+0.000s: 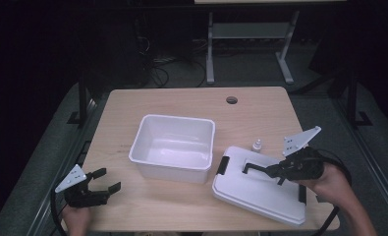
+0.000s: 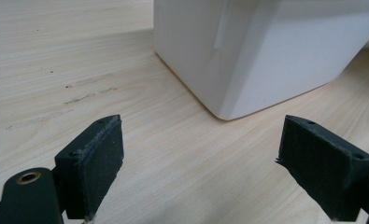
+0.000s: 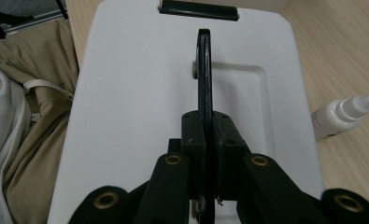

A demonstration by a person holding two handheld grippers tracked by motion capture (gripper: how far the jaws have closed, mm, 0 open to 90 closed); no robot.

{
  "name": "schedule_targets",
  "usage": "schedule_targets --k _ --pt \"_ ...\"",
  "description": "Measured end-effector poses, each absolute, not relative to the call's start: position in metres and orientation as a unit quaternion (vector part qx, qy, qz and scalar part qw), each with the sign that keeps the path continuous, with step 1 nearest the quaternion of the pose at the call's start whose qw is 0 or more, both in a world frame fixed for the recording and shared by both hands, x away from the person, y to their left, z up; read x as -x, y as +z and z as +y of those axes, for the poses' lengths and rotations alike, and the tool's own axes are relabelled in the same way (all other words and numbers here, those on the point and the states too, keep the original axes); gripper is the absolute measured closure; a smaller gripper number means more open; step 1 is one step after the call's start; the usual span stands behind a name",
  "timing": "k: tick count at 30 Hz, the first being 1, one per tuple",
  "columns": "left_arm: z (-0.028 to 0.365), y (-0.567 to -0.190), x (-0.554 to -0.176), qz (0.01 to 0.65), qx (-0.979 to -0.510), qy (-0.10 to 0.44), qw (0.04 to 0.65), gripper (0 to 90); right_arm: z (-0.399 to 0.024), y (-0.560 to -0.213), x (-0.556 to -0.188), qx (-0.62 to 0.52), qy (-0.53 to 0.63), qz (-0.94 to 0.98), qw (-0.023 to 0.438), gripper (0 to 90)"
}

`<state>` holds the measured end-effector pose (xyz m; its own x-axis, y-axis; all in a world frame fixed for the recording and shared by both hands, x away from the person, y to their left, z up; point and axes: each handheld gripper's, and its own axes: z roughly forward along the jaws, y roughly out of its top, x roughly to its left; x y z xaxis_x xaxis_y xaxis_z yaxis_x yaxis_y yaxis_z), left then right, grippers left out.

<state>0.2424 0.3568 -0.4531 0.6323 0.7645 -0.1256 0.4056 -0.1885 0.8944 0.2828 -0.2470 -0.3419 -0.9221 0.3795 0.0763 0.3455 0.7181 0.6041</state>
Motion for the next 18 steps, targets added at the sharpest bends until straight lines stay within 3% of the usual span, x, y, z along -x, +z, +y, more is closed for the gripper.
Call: schedule_targets --k 18 --pt "0.357 -0.453 -0.242 0.389 -0.75 0.177 0.504 13.1 -0.248 -0.385 -0.295 -0.212 0.299 0.93 0.004 84.6"
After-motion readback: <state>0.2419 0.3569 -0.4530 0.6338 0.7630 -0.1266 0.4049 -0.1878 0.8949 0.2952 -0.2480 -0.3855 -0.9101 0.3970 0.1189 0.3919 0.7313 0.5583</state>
